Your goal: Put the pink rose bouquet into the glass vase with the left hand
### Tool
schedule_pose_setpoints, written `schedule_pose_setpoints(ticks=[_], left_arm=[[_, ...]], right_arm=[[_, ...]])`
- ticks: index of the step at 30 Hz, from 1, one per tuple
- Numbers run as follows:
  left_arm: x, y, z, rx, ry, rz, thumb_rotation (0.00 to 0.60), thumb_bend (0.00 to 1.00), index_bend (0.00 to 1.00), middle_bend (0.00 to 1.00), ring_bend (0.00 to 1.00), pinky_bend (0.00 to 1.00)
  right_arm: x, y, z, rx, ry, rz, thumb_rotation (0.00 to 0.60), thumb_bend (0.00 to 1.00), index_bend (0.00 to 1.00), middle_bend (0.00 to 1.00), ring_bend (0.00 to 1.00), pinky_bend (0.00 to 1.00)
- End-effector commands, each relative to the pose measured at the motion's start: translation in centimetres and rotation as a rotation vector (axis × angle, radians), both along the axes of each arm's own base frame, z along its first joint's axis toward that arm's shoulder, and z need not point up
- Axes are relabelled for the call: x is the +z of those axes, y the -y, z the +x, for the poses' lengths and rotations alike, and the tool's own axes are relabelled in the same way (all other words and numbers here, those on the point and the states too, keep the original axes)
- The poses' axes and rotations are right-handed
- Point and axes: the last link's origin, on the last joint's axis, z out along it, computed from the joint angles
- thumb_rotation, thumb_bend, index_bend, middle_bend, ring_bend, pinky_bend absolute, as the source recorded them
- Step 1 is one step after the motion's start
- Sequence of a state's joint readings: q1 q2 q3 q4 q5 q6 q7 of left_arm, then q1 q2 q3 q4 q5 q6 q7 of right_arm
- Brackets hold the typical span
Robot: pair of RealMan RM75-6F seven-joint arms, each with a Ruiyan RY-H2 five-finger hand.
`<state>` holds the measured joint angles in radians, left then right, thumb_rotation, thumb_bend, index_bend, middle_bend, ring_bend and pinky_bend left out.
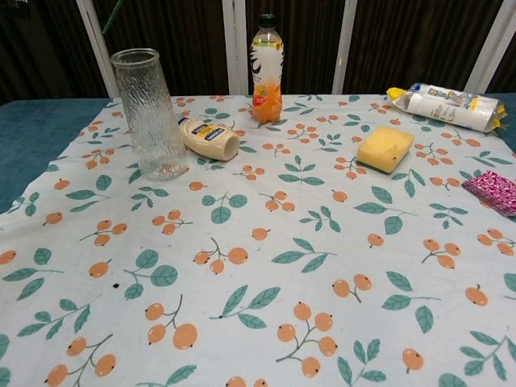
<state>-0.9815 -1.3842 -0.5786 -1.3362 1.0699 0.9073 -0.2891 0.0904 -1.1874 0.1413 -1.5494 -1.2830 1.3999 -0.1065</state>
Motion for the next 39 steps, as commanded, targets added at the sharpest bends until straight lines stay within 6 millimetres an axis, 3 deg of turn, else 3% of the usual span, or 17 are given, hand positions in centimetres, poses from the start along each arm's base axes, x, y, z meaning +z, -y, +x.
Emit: schedule_pose_setpoints(ticks=[1, 15, 22, 33, 39], left_arm=[[-0.6, 0.3, -0.4, -0.005, 0.044, -0.031, 0.6, 0.48, 0.5, 0.44, 0.04, 0.05], [-1.7, 1.5, -0.1, -0.037, 0.197, -0.103, 0.6, 0.48, 0.5, 0.44, 0.04, 0.05], [-2.4, 1.9, -0.6, -0.032, 0.185, -0.117, 0.6, 0.48, 0.5, 0.44, 0.04, 0.05], [-2.9, 2.5, -2.3, -0.003, 0.229, -0.164, 0.6, 0.48, 0.5, 0.43, 0.04, 0.05], [-2.7, 3.2, -4.7, 0.019, 0.229, -0.18, 0.6, 0.48, 0.49, 0.43, 0.04, 0.05]], right_arm=[[0.0, 0.0, 0.1, 0.004, 0.015, 0.004, 0.6, 0.21, 0.09, 0.05, 0.09, 0.19], [0.1, 0.0, 0.0, 0.006, 0.027, 0.006, 0.6, 0.21, 0.08, 0.05, 0.09, 0.19], [0.2, -0.1, 0.1, 0.01, 0.036, -0.002, 0.6, 0.21, 0.08, 0.05, 0.09, 0.19], [0.4, -0.2, 0.1, 0.017, 0.048, -0.006, 0.6, 0.21, 0.09, 0.05, 0.09, 0.19], [0.4, -0.2, 0.2, 0.022, 0.055, -0.009, 0.6, 0.21, 0.09, 0.05, 0.09, 0.19]])
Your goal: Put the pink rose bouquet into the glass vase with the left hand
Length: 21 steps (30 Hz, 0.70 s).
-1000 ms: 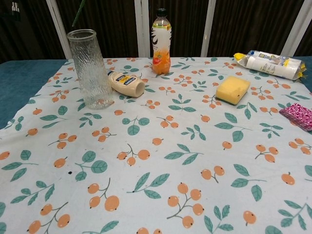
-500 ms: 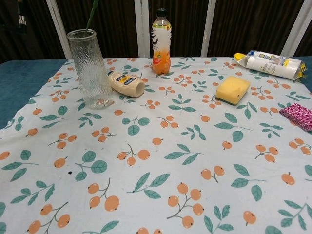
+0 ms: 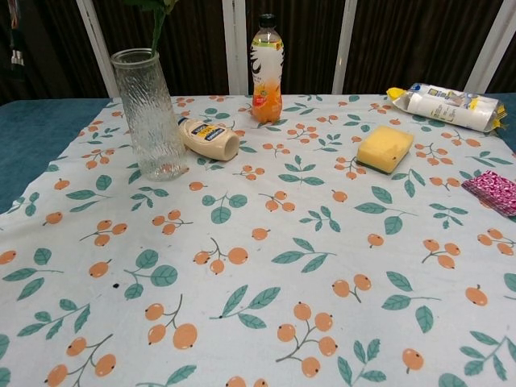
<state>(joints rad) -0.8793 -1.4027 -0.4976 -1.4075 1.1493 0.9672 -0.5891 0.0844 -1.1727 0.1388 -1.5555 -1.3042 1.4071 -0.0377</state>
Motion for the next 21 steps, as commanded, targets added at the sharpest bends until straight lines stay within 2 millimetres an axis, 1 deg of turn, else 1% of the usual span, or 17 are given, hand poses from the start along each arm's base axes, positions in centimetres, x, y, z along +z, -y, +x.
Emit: schedule_pose_setpoints(ticks=[1, 4, 7, 10, 12, 13, 17, 18, 21], left_arm=[[0.1, 0.3, -1.5, 0.015, -0.001, -0.012, 0.6, 0.48, 0.49, 0.42, 0.04, 0.05], [0.2, 0.7, -2.8, 0.027, -0.001, -0.021, 0.6, 0.48, 0.47, 0.4, 0.04, 0.05], [0.3, 0.8, -3.8, 0.038, 0.005, -0.041, 0.6, 0.46, 0.43, 0.35, 0.02, 0.05], [0.4, 0.8, -4.9, 0.047, -0.006, -0.064, 0.6, 0.43, 0.36, 0.28, 0.0, 0.04], [0.7, 0.7, -5.6, 0.058, -0.027, -0.073, 0.6, 0.41, 0.29, 0.21, 0.0, 0.04], [0.8, 0.7, -5.8, 0.062, -0.035, -0.073, 0.6, 0.4, 0.27, 0.19, 0.0, 0.04], [1.6, 0.5, -7.8, 0.119, -0.119, -0.105, 0.6, 0.37, 0.16, 0.11, 0.0, 0.02], [1.7, 0.5, -8.0, 0.125, -0.133, -0.109, 0.6, 0.37, 0.14, 0.09, 0.0, 0.02], [2.3, 0.6, -9.1, 0.159, -0.209, -0.129, 0.6, 0.36, 0.13, 0.07, 0.0, 0.01]], right_arm=[[0.0, 0.0, 0.0, 0.003, 0.002, 0.0, 0.6, 0.21, 0.08, 0.05, 0.09, 0.19], [-0.1, -0.1, 0.1, 0.005, 0.003, 0.001, 0.6, 0.21, 0.09, 0.05, 0.09, 0.19], [-0.1, 0.0, 0.1, 0.005, 0.001, 0.0, 0.6, 0.21, 0.09, 0.05, 0.09, 0.19], [-0.2, 0.0, 0.1, 0.008, 0.005, 0.001, 0.6, 0.21, 0.09, 0.05, 0.09, 0.19], [-0.2, 0.0, 0.1, 0.008, 0.006, 0.002, 0.6, 0.21, 0.09, 0.05, 0.09, 0.19], [-0.2, 0.1, 0.0, 0.008, 0.006, 0.002, 0.6, 0.21, 0.09, 0.05, 0.09, 0.19], [-0.2, 0.1, 0.1, 0.013, 0.013, 0.001, 0.6, 0.21, 0.09, 0.05, 0.09, 0.19], [-0.2, 0.1, 0.1, 0.013, 0.014, 0.001, 0.6, 0.21, 0.09, 0.05, 0.09, 0.19], [-0.2, 0.0, 0.1, 0.015, 0.015, 0.004, 0.6, 0.21, 0.09, 0.05, 0.09, 0.19]])
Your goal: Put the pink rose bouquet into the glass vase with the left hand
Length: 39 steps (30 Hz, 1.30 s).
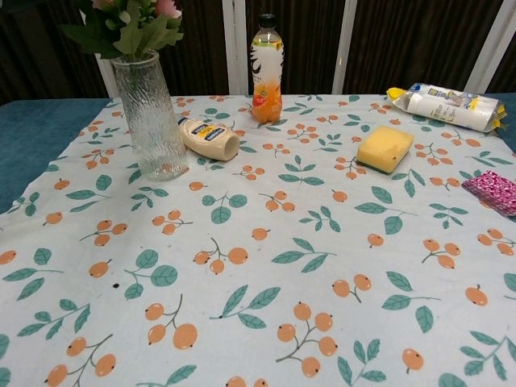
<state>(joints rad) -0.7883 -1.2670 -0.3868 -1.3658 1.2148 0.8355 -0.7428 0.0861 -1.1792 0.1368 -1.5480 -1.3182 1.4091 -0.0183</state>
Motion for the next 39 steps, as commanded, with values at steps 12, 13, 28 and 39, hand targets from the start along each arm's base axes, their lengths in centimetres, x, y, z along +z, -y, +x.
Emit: schedule_pose_setpoints(ticks=[12, 13, 28, 39], left_arm=[[4.3, 1.5, -4.7, 0.135, -0.283, -0.022, 0.6, 0.3, 0.08, 0.02, 0.0, 0.0], [4.7, 1.7, -5.1, 0.147, -0.299, -0.022, 0.6, 0.3, 0.08, 0.02, 0.0, 0.0], [9.2, 14.3, -10.3, 0.197, -0.682, 0.096, 0.6, 0.33, 0.16, 0.13, 0.0, 0.0], [4.8, 25.5, -15.2, 0.172, -0.744, 0.309, 0.6, 0.33, 0.18, 0.1, 0.0, 0.0]], right_arm=[[-0.3, 0.0, 0.2, 0.013, 0.005, 0.012, 0.6, 0.21, 0.09, 0.05, 0.09, 0.19], [-0.3, 0.0, 0.3, 0.014, 0.005, 0.013, 0.6, 0.21, 0.09, 0.05, 0.09, 0.19], [0.1, -0.3, 0.8, 0.049, 0.02, 0.009, 0.6, 0.21, 0.09, 0.05, 0.09, 0.19], [0.4, -0.8, 1.5, 0.167, -0.034, 0.057, 0.6, 0.21, 0.09, 0.05, 0.07, 0.15]])
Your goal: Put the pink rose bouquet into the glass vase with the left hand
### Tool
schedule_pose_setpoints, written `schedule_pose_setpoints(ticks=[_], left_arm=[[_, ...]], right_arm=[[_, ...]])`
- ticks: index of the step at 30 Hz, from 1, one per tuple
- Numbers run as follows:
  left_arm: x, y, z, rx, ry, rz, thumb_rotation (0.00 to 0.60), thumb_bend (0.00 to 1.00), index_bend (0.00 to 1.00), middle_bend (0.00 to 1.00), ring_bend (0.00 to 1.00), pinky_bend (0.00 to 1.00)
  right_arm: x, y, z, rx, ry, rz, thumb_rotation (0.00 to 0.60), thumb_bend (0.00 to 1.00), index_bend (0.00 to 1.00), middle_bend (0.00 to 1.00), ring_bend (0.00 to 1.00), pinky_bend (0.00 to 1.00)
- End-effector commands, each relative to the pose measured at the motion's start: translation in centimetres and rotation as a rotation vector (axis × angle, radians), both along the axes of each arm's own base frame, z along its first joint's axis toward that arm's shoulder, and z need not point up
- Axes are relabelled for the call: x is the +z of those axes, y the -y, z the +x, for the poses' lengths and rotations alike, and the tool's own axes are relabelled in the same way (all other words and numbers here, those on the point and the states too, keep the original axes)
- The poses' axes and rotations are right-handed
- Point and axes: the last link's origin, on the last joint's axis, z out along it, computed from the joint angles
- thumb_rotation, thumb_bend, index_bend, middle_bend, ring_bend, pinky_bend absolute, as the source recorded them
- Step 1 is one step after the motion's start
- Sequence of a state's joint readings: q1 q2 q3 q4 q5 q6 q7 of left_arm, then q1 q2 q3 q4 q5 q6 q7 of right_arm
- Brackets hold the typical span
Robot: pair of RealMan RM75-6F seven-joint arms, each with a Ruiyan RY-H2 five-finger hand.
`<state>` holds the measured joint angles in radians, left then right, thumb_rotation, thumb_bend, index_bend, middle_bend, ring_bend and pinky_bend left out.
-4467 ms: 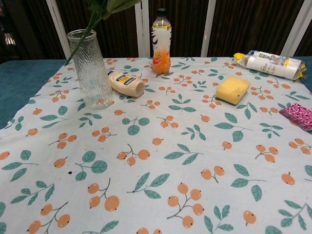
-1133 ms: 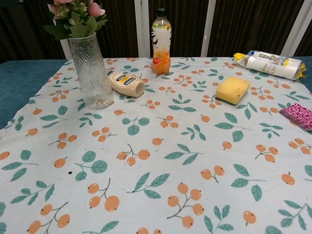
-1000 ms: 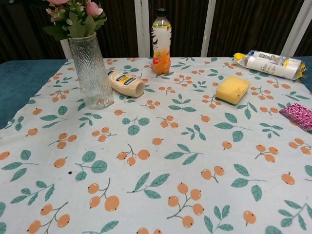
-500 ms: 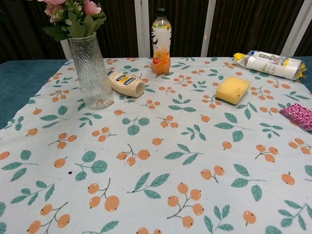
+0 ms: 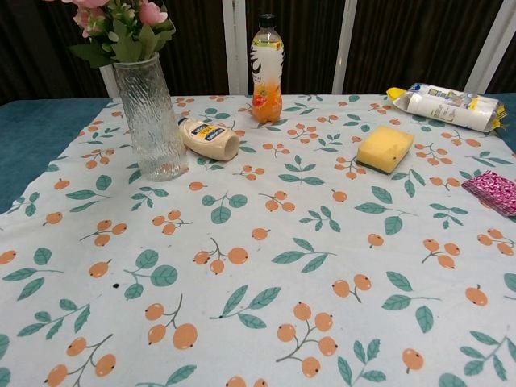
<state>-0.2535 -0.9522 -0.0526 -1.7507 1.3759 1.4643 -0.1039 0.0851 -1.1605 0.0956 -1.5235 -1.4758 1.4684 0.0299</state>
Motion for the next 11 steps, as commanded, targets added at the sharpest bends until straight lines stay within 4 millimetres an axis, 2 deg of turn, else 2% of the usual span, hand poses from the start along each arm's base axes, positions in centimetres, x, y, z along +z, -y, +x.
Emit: schedule_pose_setpoints(ticks=[1, 5, 11], left_arm=[[-3.5, 5.3, -2.1, 0.005, -0.054, -0.016, 0.6, 0.33, 0.18, 0.1, 0.0, 0.0], [-4.8, 5.7, -2.0, -0.029, -0.039, -0.029, 0.6, 0.33, 0.18, 0.1, 0.0, 0.0], [-5.1, 5.8, -2.0, -0.034, -0.044, -0.006, 0.6, 0.33, 0.19, 0.1, 0.0, 0.0]], right_arm=[[0.2, -0.2, 0.2, 0.028, -0.007, 0.021, 0.6, 0.21, 0.09, 0.05, 0.07, 0.15], [0.3, -0.6, 0.7, 0.058, -0.017, 0.01, 0.6, 0.21, 0.09, 0.05, 0.07, 0.15], [0.8, -1.2, 1.5, 0.083, -0.011, 0.001, 0.6, 0.21, 0.09, 0.05, 0.07, 0.15]])
